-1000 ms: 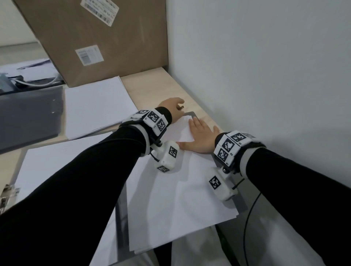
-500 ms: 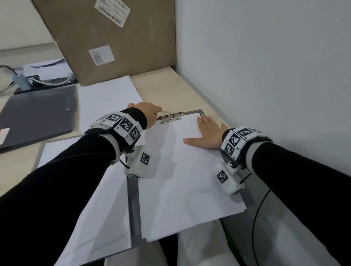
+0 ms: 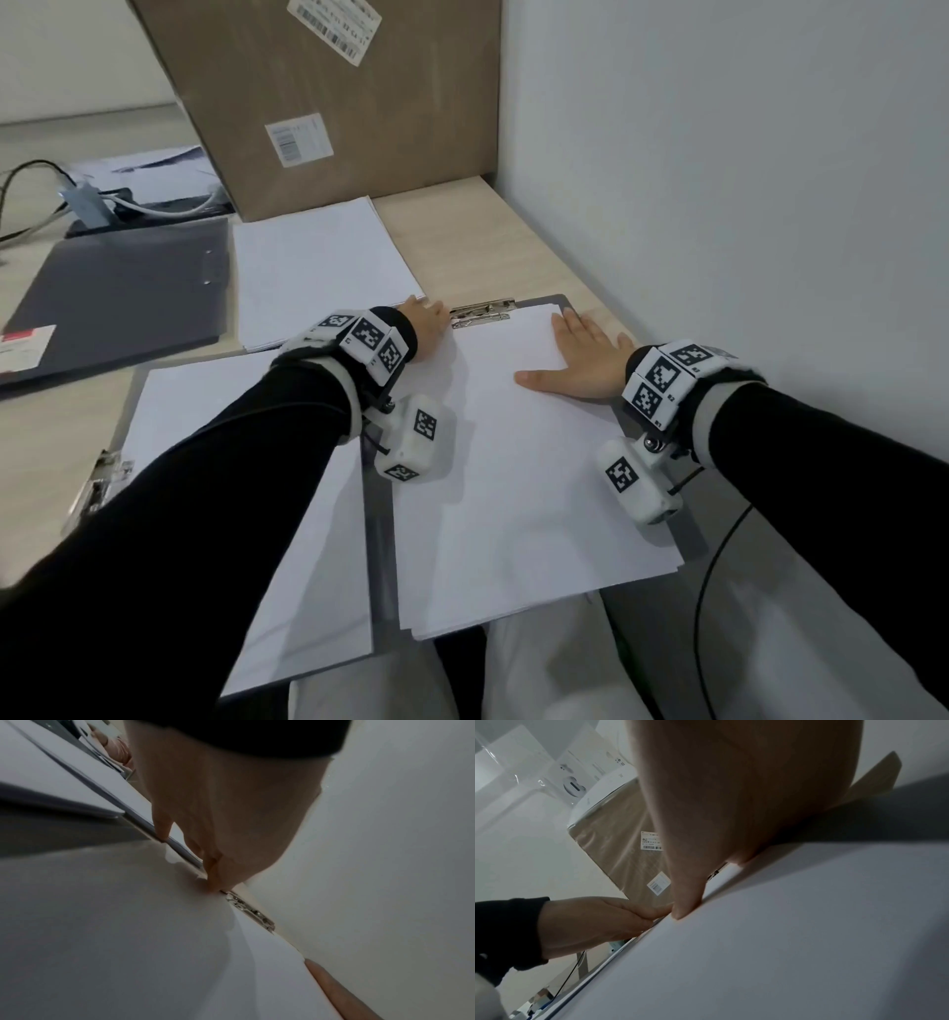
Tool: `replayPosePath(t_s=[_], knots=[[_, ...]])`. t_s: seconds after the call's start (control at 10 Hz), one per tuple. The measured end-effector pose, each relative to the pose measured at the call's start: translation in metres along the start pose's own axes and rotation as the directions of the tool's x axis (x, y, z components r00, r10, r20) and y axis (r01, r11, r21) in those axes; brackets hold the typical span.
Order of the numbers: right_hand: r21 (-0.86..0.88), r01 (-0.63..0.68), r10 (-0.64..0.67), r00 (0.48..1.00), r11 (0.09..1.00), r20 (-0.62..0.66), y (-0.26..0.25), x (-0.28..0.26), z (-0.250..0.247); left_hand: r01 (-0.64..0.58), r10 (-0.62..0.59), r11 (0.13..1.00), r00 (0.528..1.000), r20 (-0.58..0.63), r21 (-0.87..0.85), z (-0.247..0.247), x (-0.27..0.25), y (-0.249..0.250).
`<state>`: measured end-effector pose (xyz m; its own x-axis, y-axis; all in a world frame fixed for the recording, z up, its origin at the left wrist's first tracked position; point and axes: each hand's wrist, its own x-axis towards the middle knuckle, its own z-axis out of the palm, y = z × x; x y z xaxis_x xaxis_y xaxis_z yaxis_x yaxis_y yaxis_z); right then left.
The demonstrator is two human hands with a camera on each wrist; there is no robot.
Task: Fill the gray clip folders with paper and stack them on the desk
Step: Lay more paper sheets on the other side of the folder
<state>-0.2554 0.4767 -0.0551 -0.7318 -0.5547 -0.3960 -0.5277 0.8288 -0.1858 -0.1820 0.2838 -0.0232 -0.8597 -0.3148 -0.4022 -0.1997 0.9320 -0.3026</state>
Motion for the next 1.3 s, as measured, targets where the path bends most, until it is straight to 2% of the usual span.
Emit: replayPosePath(t_s=[0.2,0.3,0.4,0.5,0.6,0.7,0.8,0.9,1.1,1.2,1.3], knots=[[-0.008,-0.003,0.003,1.0,1.0,0.009,-0.001,-0.003,-0.003,-0.072,0.076,0.993,0.996,-0.044,0.093,0.0,-0.008,0.004],[-0.006,-0.006,0.006,1.0,1.0,0.015,-0.002,-0.002,-0.002,-0.071,0.075,0.995,0.996,-0.049,0.069,-0.005,-0.008,0.001],[-0.001,-0.008,0.008,1.0,1.0,0.015,-0.002,-0.002,-0.003,-0.012,0.013,0.998,1.0,0.004,-0.063,-0.016,-0.013,-0.003],[0.0,-0.013,0.013,1.0,1.0,0.015,-0.003,-0.003,-0.003,-0.01,0.007,0.995,1.0,-0.03,-0.104,-0.027,-0.014,-0.002],[-0.003,-0.015,0.015,1.0,1.0,0.015,-0.003,-0.003,-0.003,0.051,-0.052,0.996,0.999,-0.002,-0.07,-0.023,-0.013,0.003],[0.005,-0.012,0.012,1.0,1.0,0.004,-0.003,-0.003,-0.003,0.055,-0.055,0.992,0.998,0.009,-0.11,-0.012,-0.011,0.004],[0.001,-0.012,0.012,1.0,1.0,0.002,-0.003,-0.002,-0.003,0.064,-0.069,0.99,0.997,-0.031,-0.124,-0.006,-0.003,0.002],[0.0,-0.011,0.011,1.0,1.0,-0.003,-0.001,0.0,-0.001,0.052,-0.052,0.992,0.999,0.005,-0.116,-0.006,-0.001,0.002],[-0.01,-0.01,0.01,1.0,1.0,-0.004,0.0,0.003,0.0,0.078,-0.069,0.961,0.997,0.046,-0.265,-0.006,-0.012,0.001],[-0.013,-0.017,0.016,1.0,1.0,-0.011,0.0,0.005,0.001,0.023,-0.022,0.965,1.0,0.006,-0.261,-0.006,-0.007,0.003],[-0.008,-0.014,0.014,1.0,1.0,-0.003,0.0,0.005,0.001,0.072,-0.074,0.933,0.997,0.007,-0.352,-0.011,-0.009,0.001]])
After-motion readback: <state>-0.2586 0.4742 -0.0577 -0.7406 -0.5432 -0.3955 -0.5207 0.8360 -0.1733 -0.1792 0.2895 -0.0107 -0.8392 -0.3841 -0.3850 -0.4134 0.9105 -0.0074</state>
